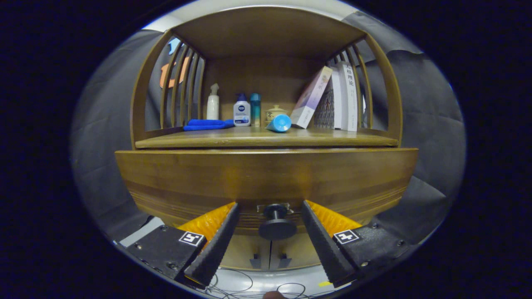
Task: Pull open the drawer, take out the items inside it, and place them on the countertop above the cabinet.
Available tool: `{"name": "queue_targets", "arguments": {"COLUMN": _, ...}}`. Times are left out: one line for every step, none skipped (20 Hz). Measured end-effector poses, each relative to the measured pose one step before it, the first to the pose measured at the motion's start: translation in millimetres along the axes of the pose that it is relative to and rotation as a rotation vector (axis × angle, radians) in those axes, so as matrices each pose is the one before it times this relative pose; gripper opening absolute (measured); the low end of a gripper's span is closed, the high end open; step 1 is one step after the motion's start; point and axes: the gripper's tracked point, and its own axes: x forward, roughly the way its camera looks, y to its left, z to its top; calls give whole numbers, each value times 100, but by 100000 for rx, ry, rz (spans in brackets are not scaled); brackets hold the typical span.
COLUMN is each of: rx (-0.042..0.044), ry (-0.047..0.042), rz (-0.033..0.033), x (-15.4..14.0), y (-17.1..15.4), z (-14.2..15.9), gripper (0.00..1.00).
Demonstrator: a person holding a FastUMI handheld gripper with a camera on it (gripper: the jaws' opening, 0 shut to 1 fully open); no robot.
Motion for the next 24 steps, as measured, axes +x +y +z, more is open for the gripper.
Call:
{"name": "queue_targets", "arguments": {"rx": 521, "ry": 302, "rz": 64, "x": 565, "y": 62, "z": 204, "gripper": 98}}
{"name": "queue_targets", "arguments": {"rx": 467, "ry": 135, "rz": 122, "x": 679, "y": 27, "z": 173, "gripper": 98}}
{"name": "queue_targets", "arguments": {"rx": 399, "ry": 53, "rz": -33, "x": 621, "y": 145, "z": 177, "gripper": 98}}
{"name": "queue_targets", "arguments": {"rx": 626, "ry": 458, "rz": -42, "x": 522, "y": 22, "z": 67, "gripper": 99}}
{"name": "queue_targets", "arguments": {"rx": 1229, "ry": 942, "rz": 119, "x": 526, "y": 145, "z": 55, "gripper": 99}}
{"name": "queue_targets", "arguments": {"rx": 1630, "ry": 1536, "rz": 697, "x": 298, "y": 106, "z": -117, "gripper": 98}}
{"name": "queue_targets", "arguments": {"rx": 3325, "ry": 2267, "rz": 1423, "x": 193, "y": 282, "z": -416, "gripper": 98}}
{"name": "queue_targets", "arguments": {"rx": 2021, "ry": -547, "rz": 606, "x": -174, "y": 57, "z": 33, "gripper": 98}}
{"name": "queue_targets", "arguments": {"rx": -282, "ry": 475, "rz": 390, "x": 63, "y": 41, "z": 196, "gripper": 98}}
{"name": "queue_targets", "arguments": {"rx": -1484, "ry": -522, "rz": -255, "x": 204, "y": -35, "z": -87, "gripper": 98}}
{"name": "queue_targets", "arguments": {"rx": -2748, "ry": 1242, "rz": -676, "x": 94, "y": -122, "z": -275, "gripper": 98}}
{"name": "queue_targets", "arguments": {"rx": -1964, "ry": 1939, "rz": -1283, "x": -121, "y": -259, "z": -152, "gripper": 98}}
{"name": "queue_targets", "arguments": {"rx": -367, "ry": -11, "rz": -24, "x": -509, "y": -1, "z": 129, "gripper": 98}}
{"name": "queue_targets", "arguments": {"rx": 526, "ry": -1396, "rz": 1832, "x": -748, "y": 520, "z": 619, "gripper": 99}}
{"name": "queue_targets", "arguments": {"rx": -463, "ry": -1804, "rz": 1244, "x": -978, "y": 440, "z": 653, "gripper": 99}}
{"name": "queue_targets", "arguments": {"rx": -2003, "ry": -1563, "rz": 761, "x": -1151, "y": -49, "z": 365, "gripper": 99}}
{"name": "queue_targets", "arguments": {"rx": -1799, "ry": -1921, "rz": 1533, "x": -1397, "y": 350, "z": 500, "gripper": 99}}
{"name": "queue_targets", "arguments": {"rx": -1010, "ry": -1418, "rz": 1116, "x": -1101, "y": 252, "z": 382, "gripper": 99}}
{"name": "queue_targets", "arguments": {"rx": -374, "ry": -1120, "rz": 892, "x": -1429, "y": 144, "z": 302, "gripper": 99}}
{"name": "queue_targets", "arguments": {"rx": 448, "ry": -978, "rz": 1198, "x": -1539, "y": 237, "z": 248, "gripper": 99}}
{"name": "queue_targets", "arguments": {"rx": 552, "ry": -493, "rz": 1280, "x": -1434, "y": 212, "z": 206, "gripper": 99}}
{"name": "queue_targets", "arguments": {"rx": 632, "ry": -437, "rz": 1080, "x": -1263, "y": 131, "z": 173, "gripper": 99}}
{"name": "queue_targets", "arguments": {"rx": 213, "ry": 30, "rz": 866, "x": -1336, "y": 75, "z": 165, "gripper": 99}}
{"name": "queue_targets", "arguments": {"rx": 272, "ry": -624, "rz": 448, "x": -1544, "y": 6, "z": 301, "gripper": 100}}
